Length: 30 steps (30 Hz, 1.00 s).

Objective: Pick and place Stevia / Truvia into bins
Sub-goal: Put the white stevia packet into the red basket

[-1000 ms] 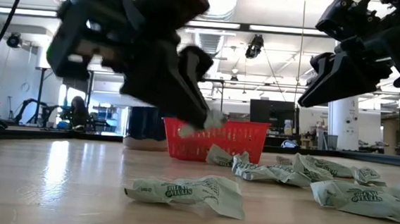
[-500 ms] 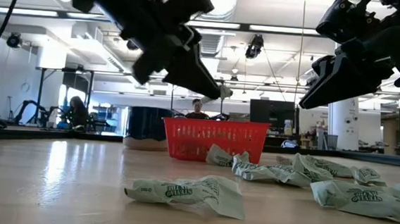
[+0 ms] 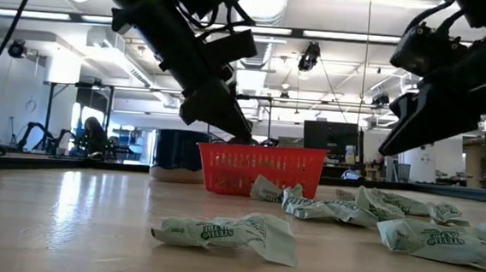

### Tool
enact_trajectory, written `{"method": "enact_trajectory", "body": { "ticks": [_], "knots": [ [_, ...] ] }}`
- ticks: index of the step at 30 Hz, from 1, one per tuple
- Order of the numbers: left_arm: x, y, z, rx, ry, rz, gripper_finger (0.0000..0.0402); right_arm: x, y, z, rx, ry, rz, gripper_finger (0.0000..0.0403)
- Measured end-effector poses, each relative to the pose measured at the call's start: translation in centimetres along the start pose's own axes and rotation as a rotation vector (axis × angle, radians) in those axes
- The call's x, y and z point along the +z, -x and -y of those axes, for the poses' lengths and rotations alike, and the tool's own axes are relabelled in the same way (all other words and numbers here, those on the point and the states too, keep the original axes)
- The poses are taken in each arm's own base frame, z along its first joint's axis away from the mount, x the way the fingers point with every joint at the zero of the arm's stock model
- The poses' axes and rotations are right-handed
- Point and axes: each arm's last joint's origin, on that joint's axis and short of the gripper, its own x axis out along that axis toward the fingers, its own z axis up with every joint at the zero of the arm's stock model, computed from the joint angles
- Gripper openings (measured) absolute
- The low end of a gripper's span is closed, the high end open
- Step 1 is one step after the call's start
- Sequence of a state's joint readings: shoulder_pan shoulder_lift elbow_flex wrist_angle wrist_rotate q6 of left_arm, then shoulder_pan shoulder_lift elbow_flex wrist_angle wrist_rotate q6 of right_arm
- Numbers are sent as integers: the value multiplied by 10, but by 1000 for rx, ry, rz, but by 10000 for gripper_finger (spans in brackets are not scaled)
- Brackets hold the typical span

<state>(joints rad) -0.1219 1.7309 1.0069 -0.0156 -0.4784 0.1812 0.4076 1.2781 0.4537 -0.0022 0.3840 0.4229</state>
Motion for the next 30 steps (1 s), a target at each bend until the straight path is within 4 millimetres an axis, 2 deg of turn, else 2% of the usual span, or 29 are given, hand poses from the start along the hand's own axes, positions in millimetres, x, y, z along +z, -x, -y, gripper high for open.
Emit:
{"method": "enact_trajectory", "body": {
  "ticks": [5,9,13,18,25,30],
  "knots": [
    [2,4,0,-4,18,9,132,-2,-6,-2,32,19,75,103],
    [10,19,1,-19,24,48,162,-8,-19,-4,26,59,70,119],
    [18,46,10,-72,29,103,168,-10,-36,-4,2,96,65,130],
    [28,88,31,-162,2,194,168,-8,-52,7,-45,74,36,144],
    [33,143,62,-263,-51,324,169,-4,-59,19,-7,7,6,164],
    [31,175,75,-278,-71,395,169,-7,-64,21,-14,4,-18,165]
  ]
}}
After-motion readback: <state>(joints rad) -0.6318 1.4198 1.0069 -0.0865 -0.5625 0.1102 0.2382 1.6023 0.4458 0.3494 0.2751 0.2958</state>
